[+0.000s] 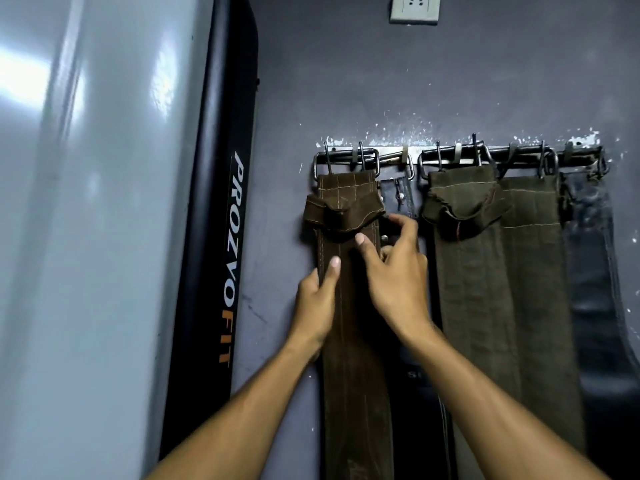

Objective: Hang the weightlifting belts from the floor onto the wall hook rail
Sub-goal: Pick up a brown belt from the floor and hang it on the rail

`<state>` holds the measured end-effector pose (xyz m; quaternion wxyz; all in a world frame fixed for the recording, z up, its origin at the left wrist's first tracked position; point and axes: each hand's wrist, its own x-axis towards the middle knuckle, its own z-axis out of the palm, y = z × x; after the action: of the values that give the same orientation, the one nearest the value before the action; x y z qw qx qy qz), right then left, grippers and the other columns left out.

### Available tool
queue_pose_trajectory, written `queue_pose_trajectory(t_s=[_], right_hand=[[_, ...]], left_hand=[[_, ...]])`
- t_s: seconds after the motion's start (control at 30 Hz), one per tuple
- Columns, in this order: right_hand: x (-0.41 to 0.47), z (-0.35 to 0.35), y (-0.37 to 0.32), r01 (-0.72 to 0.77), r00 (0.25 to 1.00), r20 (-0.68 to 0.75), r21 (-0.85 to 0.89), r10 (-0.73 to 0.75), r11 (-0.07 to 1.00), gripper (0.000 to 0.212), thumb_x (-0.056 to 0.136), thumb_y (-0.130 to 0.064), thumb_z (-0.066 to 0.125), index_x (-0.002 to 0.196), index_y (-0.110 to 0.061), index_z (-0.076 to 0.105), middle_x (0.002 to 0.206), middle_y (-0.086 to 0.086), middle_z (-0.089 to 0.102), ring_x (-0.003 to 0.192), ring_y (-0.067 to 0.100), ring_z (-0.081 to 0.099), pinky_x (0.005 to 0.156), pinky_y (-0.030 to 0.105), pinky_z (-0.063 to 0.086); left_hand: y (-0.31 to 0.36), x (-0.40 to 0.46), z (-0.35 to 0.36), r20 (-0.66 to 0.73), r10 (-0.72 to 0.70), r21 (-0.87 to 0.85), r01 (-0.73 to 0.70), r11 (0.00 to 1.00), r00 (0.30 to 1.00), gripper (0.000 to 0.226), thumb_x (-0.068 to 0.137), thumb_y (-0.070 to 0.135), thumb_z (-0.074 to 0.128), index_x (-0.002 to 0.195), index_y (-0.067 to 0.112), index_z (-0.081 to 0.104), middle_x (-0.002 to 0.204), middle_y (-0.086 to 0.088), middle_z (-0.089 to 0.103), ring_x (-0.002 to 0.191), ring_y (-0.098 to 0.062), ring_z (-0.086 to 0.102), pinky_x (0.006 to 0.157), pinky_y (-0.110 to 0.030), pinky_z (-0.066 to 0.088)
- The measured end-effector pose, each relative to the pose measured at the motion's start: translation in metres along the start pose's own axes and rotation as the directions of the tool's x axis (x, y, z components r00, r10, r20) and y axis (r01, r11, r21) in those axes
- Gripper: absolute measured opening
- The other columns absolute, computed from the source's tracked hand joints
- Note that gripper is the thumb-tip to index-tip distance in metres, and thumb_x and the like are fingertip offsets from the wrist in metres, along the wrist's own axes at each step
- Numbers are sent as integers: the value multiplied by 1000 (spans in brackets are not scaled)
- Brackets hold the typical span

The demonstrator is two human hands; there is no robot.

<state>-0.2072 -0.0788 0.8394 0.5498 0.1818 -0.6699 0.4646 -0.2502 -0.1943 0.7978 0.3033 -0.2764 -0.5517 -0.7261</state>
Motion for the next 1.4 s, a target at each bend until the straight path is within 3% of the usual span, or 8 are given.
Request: queue_pose_trajectory(t_s=[0.27, 0.37, 0.57, 0.77, 0.9, 1.13, 1.27, 1.4], right_hand=[[-11, 9, 12, -38, 998, -50, -106, 33, 994, 30, 103, -36, 60, 96, -8, 69, 81, 17, 75, 82, 41, 68, 69, 42, 45], [-33, -2, 14, -145, 989, 25, -52, 146, 988, 45, 103, -44, 58, 72, -11, 60, 62, 3, 62, 65, 27, 57, 64, 39, 37], [-134, -34, 49, -235, 949, 231, 69, 214, 970, 41, 102, -49, 59, 87, -13, 69, 76, -5, 74, 72, 0, 62, 72, 35, 53], [-179, -34, 66, -238, 957, 161, -31, 240, 971, 30, 106, -35, 56, 100, -11, 74, 96, 10, 80, 92, 31, 75, 76, 39, 54], [-183, -39, 65, -335, 928, 219, 125, 303, 934, 26, 104, -37, 60, 88, -21, 73, 80, -4, 77, 74, 3, 67, 72, 37, 55], [-313, -72, 98, -629, 719, 524, 212, 457, 748, 21, 97, -32, 71, 113, -19, 78, 111, -6, 81, 109, 13, 75, 102, 42, 58], [-369, -85, 114, -740, 608, 534, 111, 587, 664, 5, 94, -24, 76, 95, -26, 80, 98, -11, 82, 96, 8, 77, 97, 51, 59], [-380, -87, 99, -749, 629, 481, 163, 611, 642, 9, 94, -24, 75, 100, -21, 80, 97, -9, 82, 97, 11, 78, 93, 42, 62]], left_hand=[[17, -12, 5, -233, 91, 364, 0, 932, 968, 46, 104, 42, 53, 72, 9, 59, 66, -2, 63, 61, -15, 53, 63, -32, 43], [19, -38, 1, -204, 46, 313, 21, 949, 978, 43, 105, 42, 51, 87, 8, 69, 83, -12, 75, 73, -14, 65, 70, -38, 54], [-41, -144, -21, -14, -210, 68, 211, 975, 978, 37, 110, 31, 42, 126, 13, 70, 120, -2, 77, 116, -14, 71, 108, -37, 53], [-70, -180, -18, -128, -236, 114, 251, 961, 963, 32, 108, 33, 48, 111, 20, 76, 108, 0, 80, 106, -15, 75, 100, -39, 57], [-62, -187, -17, -156, -246, 104, 264, 959, 957, 35, 108, 32, 49, 114, 11, 76, 107, -4, 80, 105, -18, 76, 93, -33, 59], [-100, -298, -59, -31, -537, 122, 536, 835, 843, 29, 110, 25, 42, 114, 21, 71, 109, 4, 79, 101, -3, 74, 83, -13, 55], [-116, -365, -62, -108, -620, 175, 628, 758, 777, 28, 109, 19, 45, 115, 16, 73, 117, -5, 78, 109, -13, 74, 89, -18, 55], [-100, -387, -55, -243, -565, 220, 612, 760, 789, 30, 109, 28, 47, 114, 14, 74, 110, 1, 80, 110, -16, 74, 100, -35, 57]])
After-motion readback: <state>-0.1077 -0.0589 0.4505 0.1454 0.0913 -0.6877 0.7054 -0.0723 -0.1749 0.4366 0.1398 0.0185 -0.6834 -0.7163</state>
